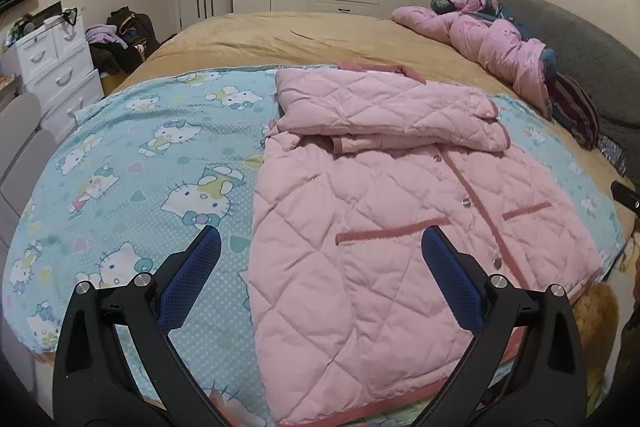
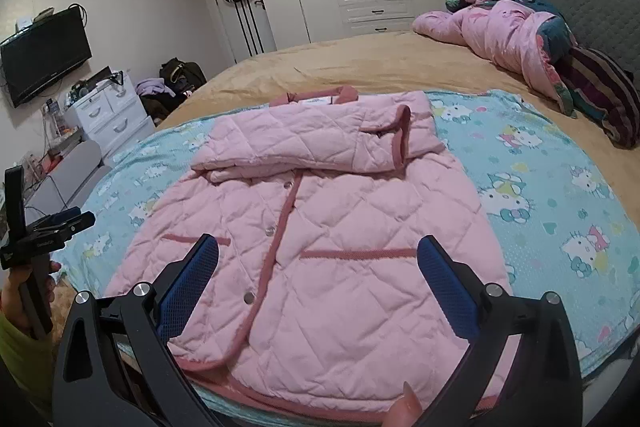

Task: Fold large clothes

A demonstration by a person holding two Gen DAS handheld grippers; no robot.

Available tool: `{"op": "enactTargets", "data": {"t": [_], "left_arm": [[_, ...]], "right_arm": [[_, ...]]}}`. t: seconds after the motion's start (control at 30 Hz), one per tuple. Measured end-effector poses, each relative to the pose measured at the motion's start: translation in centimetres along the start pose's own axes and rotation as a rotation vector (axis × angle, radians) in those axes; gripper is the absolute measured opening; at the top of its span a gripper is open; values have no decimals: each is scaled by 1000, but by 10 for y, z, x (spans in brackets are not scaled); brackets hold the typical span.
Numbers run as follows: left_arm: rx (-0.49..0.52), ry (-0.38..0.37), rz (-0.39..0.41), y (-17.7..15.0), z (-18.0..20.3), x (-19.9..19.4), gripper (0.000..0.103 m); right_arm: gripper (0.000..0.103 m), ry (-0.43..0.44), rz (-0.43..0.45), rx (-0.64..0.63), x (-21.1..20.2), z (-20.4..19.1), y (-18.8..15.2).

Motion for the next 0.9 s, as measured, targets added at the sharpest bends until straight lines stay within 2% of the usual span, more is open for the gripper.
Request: {"op": "enactTargets", "data": {"t": [0.27,0.57,0.9], "left_arm": [[14,22,-62,-29,-4,10,94],[20,47,-135,-58,-10,26,94],[-48,6,-237,-88,-26,47,94]], "right_arm": [[99,-36,-59,-23,4,13,-23],[99,-77,-114,30,9,51,-52],[99,-140,-205,82,20,98,-85]]}}
Point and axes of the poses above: each gripper's, at about its wrist camera, not at the fingertips, and x roughly the way its jaws point, z to its right, y to its top, the point moved 3 cm from there along x, roughly the way its jaws point, and after that the axes turned 2 degrees about x, right-handed, at the moved point
